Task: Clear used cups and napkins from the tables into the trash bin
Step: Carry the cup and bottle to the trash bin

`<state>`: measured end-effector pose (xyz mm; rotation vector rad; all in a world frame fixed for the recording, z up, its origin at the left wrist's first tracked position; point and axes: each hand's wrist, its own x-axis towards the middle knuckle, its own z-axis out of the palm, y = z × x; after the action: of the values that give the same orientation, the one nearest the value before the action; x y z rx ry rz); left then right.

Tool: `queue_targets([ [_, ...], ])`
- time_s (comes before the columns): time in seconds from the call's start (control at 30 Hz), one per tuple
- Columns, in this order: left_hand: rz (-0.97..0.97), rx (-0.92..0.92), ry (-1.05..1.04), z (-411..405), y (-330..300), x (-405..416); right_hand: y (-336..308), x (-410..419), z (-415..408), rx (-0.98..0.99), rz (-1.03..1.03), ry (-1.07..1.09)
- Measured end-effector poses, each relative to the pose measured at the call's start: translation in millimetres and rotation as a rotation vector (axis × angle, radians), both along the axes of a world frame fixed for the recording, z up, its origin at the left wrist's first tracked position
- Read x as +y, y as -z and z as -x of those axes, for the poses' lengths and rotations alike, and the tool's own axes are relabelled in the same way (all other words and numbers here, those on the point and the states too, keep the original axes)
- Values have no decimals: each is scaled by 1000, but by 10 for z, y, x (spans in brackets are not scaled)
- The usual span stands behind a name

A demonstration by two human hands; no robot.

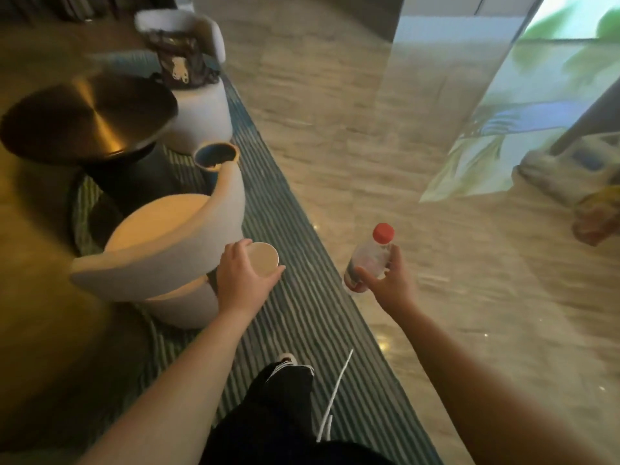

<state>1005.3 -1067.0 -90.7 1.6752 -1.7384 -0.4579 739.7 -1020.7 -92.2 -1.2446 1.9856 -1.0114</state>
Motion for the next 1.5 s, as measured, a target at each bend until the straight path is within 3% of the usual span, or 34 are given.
queue_targets([
  [0.33,43,82,-142,343,309,-2852,340,-3152,356,19,-2,-207],
  [0.6,41,150,-296,260,107,-5084,151,-5774,340,27,-44,-367],
  [0.8,-45,161,-454,-2,227,-6041,240,-7246,-135,-15,-77,-524],
  [1.0,-145,161,-655,-387,737,-7157,716,-8843,-884,-66,-124,-787],
  [1.2,-259,220,-897,-537,1245,-8367,1122,-10480,-1491,18,-251,-1060],
  [1.5,-330,271,-1020,-808,1897,-9670,1663,-11801,-2415,54,-289,-1160],
])
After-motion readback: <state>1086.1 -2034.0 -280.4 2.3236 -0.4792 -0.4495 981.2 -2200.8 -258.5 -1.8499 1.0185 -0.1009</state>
